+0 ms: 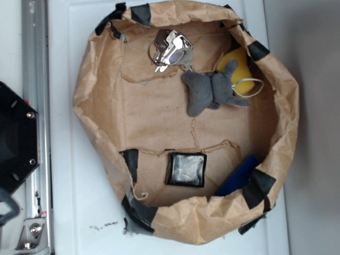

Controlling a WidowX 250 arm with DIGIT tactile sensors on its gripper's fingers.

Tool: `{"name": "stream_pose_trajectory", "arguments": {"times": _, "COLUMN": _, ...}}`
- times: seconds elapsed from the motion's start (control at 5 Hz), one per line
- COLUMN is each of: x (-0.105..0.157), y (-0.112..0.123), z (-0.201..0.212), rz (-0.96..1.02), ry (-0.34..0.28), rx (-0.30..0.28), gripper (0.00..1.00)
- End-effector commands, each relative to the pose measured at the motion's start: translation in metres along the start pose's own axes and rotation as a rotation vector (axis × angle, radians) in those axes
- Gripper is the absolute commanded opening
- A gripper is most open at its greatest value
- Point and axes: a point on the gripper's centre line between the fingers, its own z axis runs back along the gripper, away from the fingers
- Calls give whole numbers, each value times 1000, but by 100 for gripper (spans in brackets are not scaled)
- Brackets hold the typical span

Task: Grab the black box.

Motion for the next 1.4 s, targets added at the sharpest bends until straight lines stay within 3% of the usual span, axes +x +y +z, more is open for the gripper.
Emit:
{"name": "stream_pose_trajectory", "arguments": {"times": 0.0, "x": 0, "y": 0, "z": 0, "rz": 0, "ry": 0, "rx": 0, "gripper": 100}}
{"name": "stream_pose_trajectory", "arguments": {"times": 0.2, "x": 49, "y": -6, "z": -12, "rz": -4, "ry": -118, "rx": 65, "gripper": 100}}
{"name": "stream_pose_trajectory", "arguments": {"times": 0.4, "x": 93, "y": -10, "z": -27, "rz": -151, "ry": -152, "rx": 3, "gripper": 100}}
{"name": "stream_pose_trajectory", "arguments": {"times": 0.6, "x": 109, "y": -6, "z": -51, "rz": -253, "ry": -109, "rx": -14, "gripper": 100}}
{"name": "stream_pose_trajectory", "arguments": {"times": 1.2, "x": 109, "y": -6, "z": -51, "rz": -253, "ry": -109, "rx": -14, "gripper": 100}}
